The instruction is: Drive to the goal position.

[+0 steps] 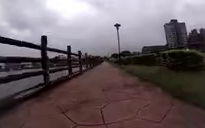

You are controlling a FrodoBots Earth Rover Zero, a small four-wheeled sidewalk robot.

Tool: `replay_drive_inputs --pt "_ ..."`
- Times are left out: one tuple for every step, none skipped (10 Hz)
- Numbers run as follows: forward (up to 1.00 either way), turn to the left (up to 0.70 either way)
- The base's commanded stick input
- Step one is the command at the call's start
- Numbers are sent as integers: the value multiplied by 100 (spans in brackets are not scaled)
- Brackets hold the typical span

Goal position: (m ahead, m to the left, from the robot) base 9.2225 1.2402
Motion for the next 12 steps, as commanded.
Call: replay_drive_inputs --pt "100 0" --pt "100 0" --pt "100 0" --pt "100 0" --pt "100 0" --pt "100 0" --pt "100 0" --pt "100 0" --pt "100 0" --pt "100 0" --pt "100 0" --pt "100 0"
